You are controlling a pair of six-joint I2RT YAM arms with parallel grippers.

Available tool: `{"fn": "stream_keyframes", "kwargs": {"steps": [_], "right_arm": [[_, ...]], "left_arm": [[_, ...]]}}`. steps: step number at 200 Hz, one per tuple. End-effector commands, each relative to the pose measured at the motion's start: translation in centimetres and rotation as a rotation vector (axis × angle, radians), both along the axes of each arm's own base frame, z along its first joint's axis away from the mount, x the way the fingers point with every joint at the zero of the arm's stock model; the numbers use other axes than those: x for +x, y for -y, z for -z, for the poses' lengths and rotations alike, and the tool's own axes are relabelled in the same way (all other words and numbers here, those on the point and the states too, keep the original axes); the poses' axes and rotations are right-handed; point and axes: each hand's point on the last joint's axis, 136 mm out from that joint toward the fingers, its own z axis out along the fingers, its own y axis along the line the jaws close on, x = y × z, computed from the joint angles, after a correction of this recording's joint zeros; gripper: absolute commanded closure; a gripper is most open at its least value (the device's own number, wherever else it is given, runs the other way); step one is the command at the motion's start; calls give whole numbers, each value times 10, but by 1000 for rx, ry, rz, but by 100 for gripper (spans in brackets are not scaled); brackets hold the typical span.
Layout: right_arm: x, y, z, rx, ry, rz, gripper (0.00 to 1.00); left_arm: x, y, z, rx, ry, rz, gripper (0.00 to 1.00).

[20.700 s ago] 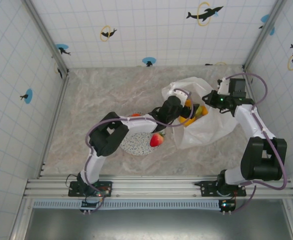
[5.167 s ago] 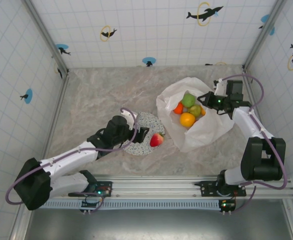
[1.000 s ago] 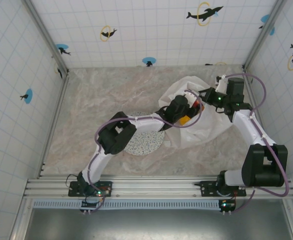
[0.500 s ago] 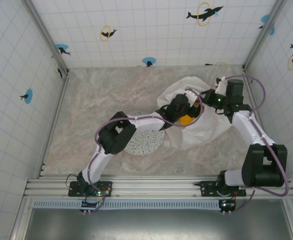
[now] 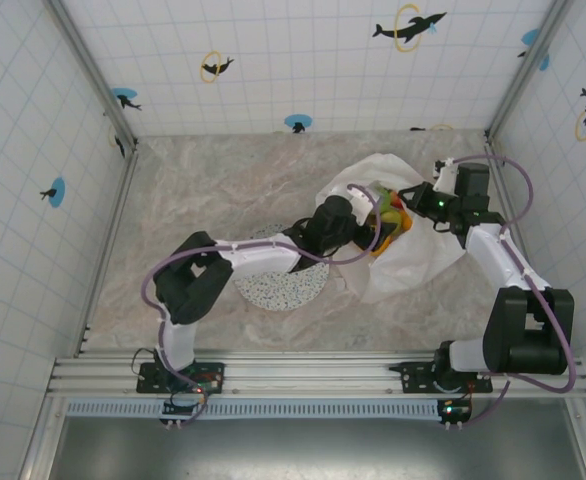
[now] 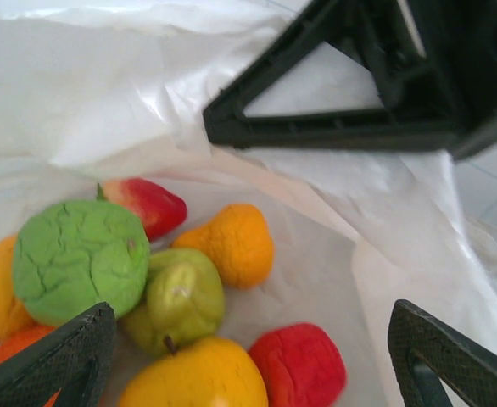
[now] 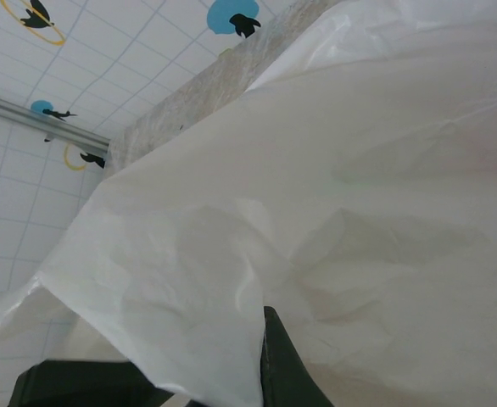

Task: Place the fruits into the plastic bag

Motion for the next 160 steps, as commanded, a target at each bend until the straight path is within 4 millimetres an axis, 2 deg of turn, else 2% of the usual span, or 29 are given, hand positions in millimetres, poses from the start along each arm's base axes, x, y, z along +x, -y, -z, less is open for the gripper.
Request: {"fn": "stream_keyframes", "kwargs": {"steps": [1, 30, 65, 91, 131, 152, 154, 160], "right_arm": [[-1, 2, -3, -25, 35, -15, 100], [-3, 3, 8, -38, 12, -18, 100], [-2, 1, 12, -26, 5, -24, 100], [-2, 0, 13, -25, 5, -27, 100], [-2, 0, 13, -25, 7, -28, 100], [-2, -1, 14, -24, 3, -31, 100], [-2, -1, 14, -24, 3, -30, 100], [-2, -1, 15, -24, 2, -32, 100]], "left_arm": [[-22, -13, -6, -4, -65, 63, 18], [-52, -30, -5, 11, -116, 142, 19], [-97, -36, -8, 22, -213, 337, 19], [-119, -44, -15, 19, -244, 427, 20], [-135, -65, -46, -8, -159, 463, 18], [-125, -78, -61, 9, -81, 391, 18], [-125, -82, -54, 23, -87, 380, 18], [-121, -88, -54, 36, -72, 346, 18]]}}
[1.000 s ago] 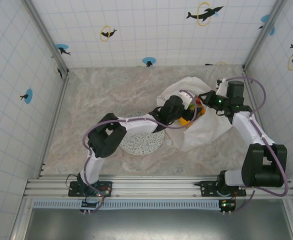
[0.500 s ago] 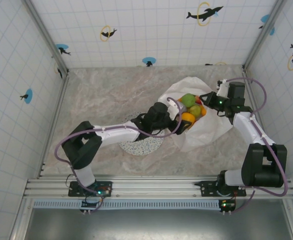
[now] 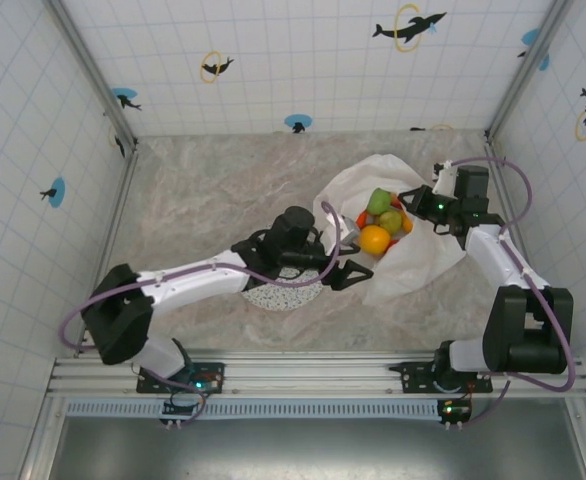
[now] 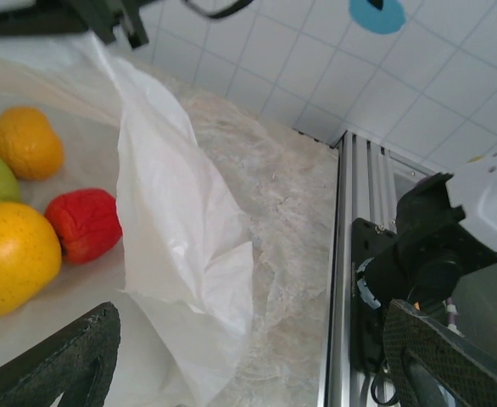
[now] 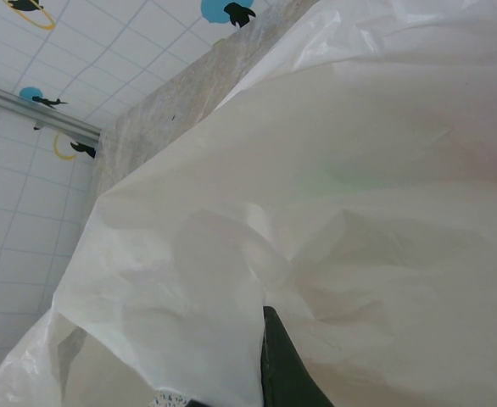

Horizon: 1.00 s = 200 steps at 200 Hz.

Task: Place the fruits into the plastic bag

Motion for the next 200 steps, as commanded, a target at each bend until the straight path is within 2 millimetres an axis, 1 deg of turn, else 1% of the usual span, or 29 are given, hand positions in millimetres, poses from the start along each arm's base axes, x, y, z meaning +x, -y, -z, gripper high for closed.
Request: {"fn": "stream_keyframes", "kwargs": {"steps": [1, 18, 48, 56, 72, 85, 106, 118, 119, 122, 138, 150, 162, 175, 191, 200], "right_arm": [[1, -1, 6, -2, 3, -14, 100], [1, -2, 7, 0, 3, -16, 100], [1, -2, 7, 2, 2, -19, 100], [1, -3, 7, 3, 2, -21, 100], [1, -3, 8, 3, 0, -21, 100], [0, -3, 10, 3, -4, -22, 100], [0, -4, 10, 7, -6, -24, 100], [-1, -5, 10, 7, -6, -27, 100], [-1, -5, 10, 7, -5, -26, 100], [-1, -5, 10, 6, -4, -26, 100], [-1, -5, 10, 7, -5, -27, 100], [-2, -6, 10, 9, -5, -28, 100], [-2, -6, 10, 11, -5, -30, 100], [-2, -7, 9, 9, -4, -30, 100], [-2, -6, 8, 6, 2, -28, 100], [-2, -6, 7, 6, 4, -29, 100]], "left_arm": [[9, -22, -4, 31, 85, -65, 18], [24, -37, -9, 48, 134, -163, 17], [59, -66, -17, 86, 244, -393, 16], [67, -72, -16, 106, 265, -447, 16], [80, -79, -12, 143, 295, -520, 14], [86, -77, -4, 177, 301, -529, 13], [94, -67, 12, 236, 298, -511, 12], [99, -64, 30, 283, 292, -514, 12], [101, -62, 24, 271, 297, -516, 12], [104, -58, 20, 264, 303, -522, 13], [115, -48, 24, 274, 316, -530, 14], [125, -40, 28, 287, 327, -540, 17], [134, -34, 34, 304, 329, -557, 23], [140, -29, 42, 321, 320, -564, 34], [138, -21, 49, 323, 292, -535, 47], [134, -18, 52, 319, 275, -513, 56]]}}
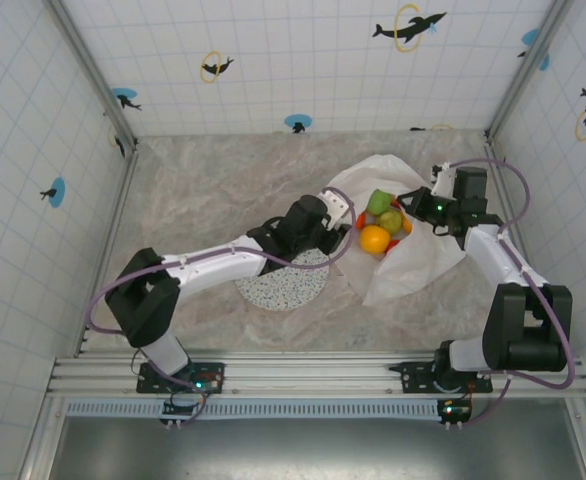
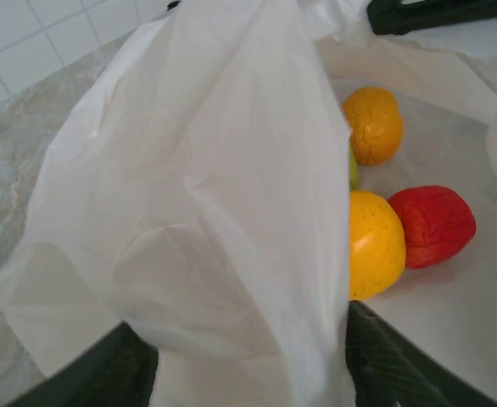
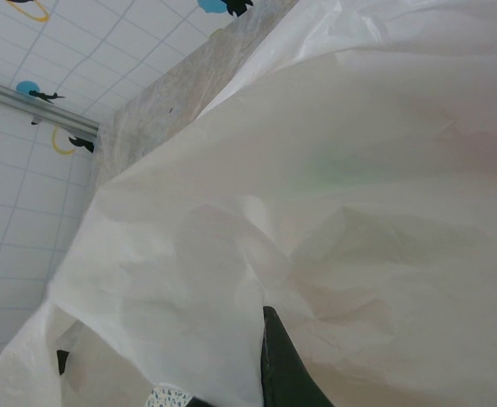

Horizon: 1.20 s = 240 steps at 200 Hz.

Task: Place the fruits into the plastic bag

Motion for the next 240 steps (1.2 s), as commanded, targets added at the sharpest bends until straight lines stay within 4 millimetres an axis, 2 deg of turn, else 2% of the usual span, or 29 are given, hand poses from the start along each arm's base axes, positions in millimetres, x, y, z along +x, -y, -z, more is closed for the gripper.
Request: {"fn": "stream_keyframes", "kwargs": {"steps": [1, 22, 51, 92, 118, 140, 172, 178, 188, 214, 230, 233, 240], "right_arm": [[0, -4, 1, 2, 21, -20, 100], [1, -5, 1, 4, 21, -20, 100], [6, -11, 2, 13, 21, -26, 100], [22, -24, 4, -81, 30, -27, 100], [29, -28, 19, -409, -4, -38, 100], [28, -34, 23, -471, -29, -75, 90], [24, -28, 7, -499, 24, -58, 65], [23, -28, 2, -505, 39, -56, 56], [20, -27, -5, -521, 59, -54, 47], [7, -19, -18, -586, 91, -36, 36], [-8, -15, -18, -613, 99, -26, 29], [-10, -15, -18, -615, 102, -26, 28], [-17, -14, -18, -620, 109, -24, 24]], "left_arm": [[2, 8, -1, -9, -11, 18, 57], [-4, 7, 1, -25, -28, 32, 82], [-11, 4, -4, -62, -47, 38, 100], [-25, 8, -30, -213, -110, 66, 100], [-24, 2, -37, -306, -159, 58, 100], [-20, -4, -36, -331, -192, 41, 100], [-20, -6, -35, -348, -222, 19, 100], [-20, -7, -33, -347, -222, 15, 100], [-20, -9, -33, -346, -220, 10, 100], [-18, -14, -30, -342, -218, -8, 100], [-15, -17, -33, -353, -218, -19, 100], [-17, -20, -23, -339, -233, -24, 100], [-16, -22, -21, -338, -238, -29, 100]]}}
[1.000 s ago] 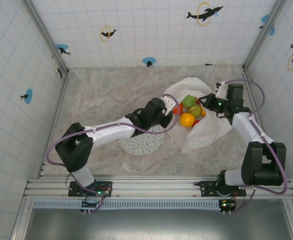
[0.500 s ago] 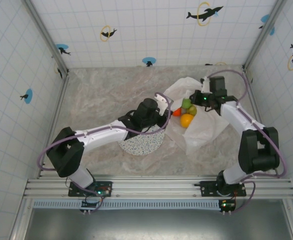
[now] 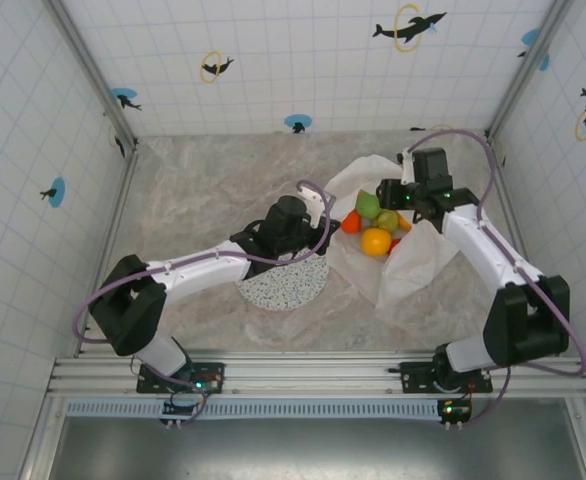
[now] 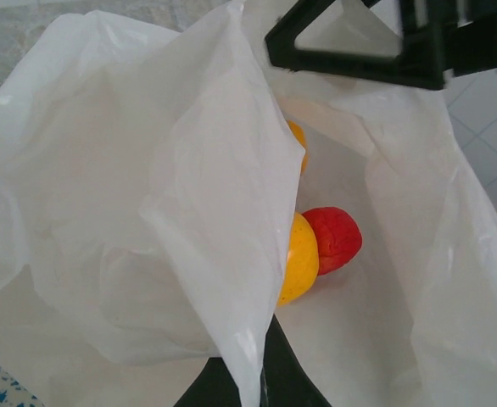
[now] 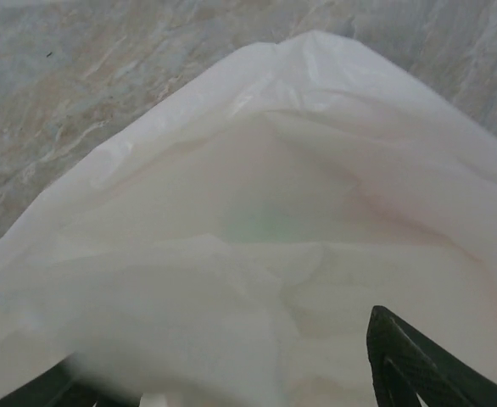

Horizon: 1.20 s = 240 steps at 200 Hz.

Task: Place the fruits into the plastic bag

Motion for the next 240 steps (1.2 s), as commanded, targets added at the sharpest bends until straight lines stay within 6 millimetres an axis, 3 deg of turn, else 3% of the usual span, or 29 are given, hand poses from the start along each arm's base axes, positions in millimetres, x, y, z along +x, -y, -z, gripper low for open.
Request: {"fn": "stream_keyframes", "kwargs": {"steps": [1, 28, 57, 119, 158, 200, 240], "right_arm": [[-25, 10, 0, -70, 15, 14, 24], [-43, 20, -10, -94, 56, 40, 15], [-64, 20, -22, -109, 82, 44, 12], [-145, 15, 13, -183, -5, 58, 20], [-182, 11, 31, -228, -43, 82, 23], [-200, 18, 30, -292, -15, 121, 23], [-208, 16, 53, -298, -29, 112, 25]], "left_arm": [[1, -10, -7, -37, -7, -22, 100], [1, -11, -6, -41, -11, -22, 100], [2, -12, -5, -46, -19, -23, 100], [4, -12, -5, -57, -31, -18, 100], [5, -15, -5, -59, -35, -25, 100], [6, -14, -3, -60, -43, -26, 100], [6, -14, 0, -62, -53, -28, 100]]}}
